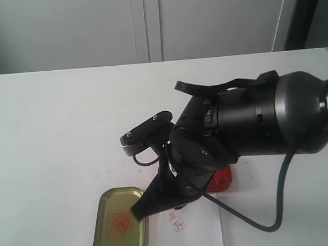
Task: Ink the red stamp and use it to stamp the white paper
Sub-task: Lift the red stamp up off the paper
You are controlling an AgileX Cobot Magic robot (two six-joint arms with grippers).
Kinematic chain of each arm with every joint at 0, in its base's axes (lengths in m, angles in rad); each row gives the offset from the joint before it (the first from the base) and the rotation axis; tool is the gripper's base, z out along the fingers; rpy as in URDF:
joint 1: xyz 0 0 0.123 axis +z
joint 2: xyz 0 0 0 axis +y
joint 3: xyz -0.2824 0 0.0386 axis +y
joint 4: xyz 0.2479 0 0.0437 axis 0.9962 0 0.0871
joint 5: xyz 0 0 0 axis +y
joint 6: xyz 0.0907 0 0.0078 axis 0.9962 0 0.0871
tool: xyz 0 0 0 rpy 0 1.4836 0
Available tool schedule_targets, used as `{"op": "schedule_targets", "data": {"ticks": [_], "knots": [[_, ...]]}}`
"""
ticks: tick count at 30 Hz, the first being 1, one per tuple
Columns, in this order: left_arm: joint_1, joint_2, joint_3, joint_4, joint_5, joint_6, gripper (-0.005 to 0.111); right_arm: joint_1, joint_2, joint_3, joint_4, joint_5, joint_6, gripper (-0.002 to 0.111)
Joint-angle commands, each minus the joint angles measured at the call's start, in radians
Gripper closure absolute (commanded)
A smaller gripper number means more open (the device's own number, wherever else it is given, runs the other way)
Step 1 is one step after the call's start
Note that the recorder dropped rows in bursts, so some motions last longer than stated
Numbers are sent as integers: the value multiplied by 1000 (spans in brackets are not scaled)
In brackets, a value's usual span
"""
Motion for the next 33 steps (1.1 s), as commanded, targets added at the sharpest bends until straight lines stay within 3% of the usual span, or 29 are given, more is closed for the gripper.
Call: {"op": "schedule_targets", "data": {"ticks": [1,7,15,19,27,33], "knots": [[4,-3,3,-1,-2,3,107,-4,-11,2,-10,-6,6,108],[4,-3,3,-1,-2,3,107,-4,-11,2,15,-37,6,108],[4,-3,3,-1,-2,3,107,-6,-11,-3,86,-206,6,108],[4,-3,3,-1,-2,3,107,-65,-11,-55,126,-207,-9,108],[4,-3,3,-1,-2,3,107,-224,22,-166,486,-210,-306,108],[4,-3,3,-1,-2,3,107,-269,71,-223,679,-186,-493,108]]}}
